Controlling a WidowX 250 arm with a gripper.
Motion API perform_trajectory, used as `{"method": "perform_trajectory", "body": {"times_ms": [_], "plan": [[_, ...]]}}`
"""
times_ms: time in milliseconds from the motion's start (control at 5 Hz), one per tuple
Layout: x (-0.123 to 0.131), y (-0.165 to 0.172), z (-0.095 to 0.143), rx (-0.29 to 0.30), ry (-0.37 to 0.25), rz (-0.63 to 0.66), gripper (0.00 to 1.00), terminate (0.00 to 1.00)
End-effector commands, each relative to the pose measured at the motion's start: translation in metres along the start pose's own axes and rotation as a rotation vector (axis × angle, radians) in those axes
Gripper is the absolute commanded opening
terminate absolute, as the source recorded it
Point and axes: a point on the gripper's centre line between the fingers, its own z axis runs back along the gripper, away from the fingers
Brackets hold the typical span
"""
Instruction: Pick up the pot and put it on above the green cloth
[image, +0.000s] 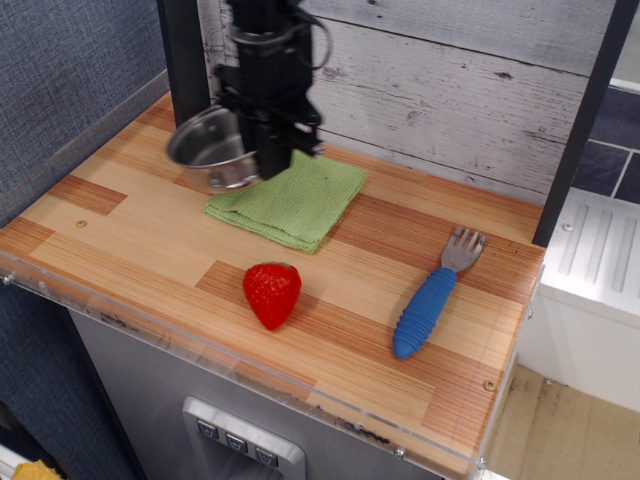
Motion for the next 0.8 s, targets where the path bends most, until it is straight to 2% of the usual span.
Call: {"method": "perform_trajectory", "body": {"times_ms": [0, 200, 400, 600], "plan": [[0.028, -0.013, 0.003, 0.011, -0.036, -0.022, 0.0, 0.0], [0.022, -0.011, 0.001, 0.007, -0.009, -0.005, 1.0, 0.0], [0.014, -0.008, 0.011, -0.014, -0.016, 0.012, 1.0, 0.0], [-0.006, -0.008, 0.049, -0.029, -0.066, 0.067, 1.0, 0.0]]}}
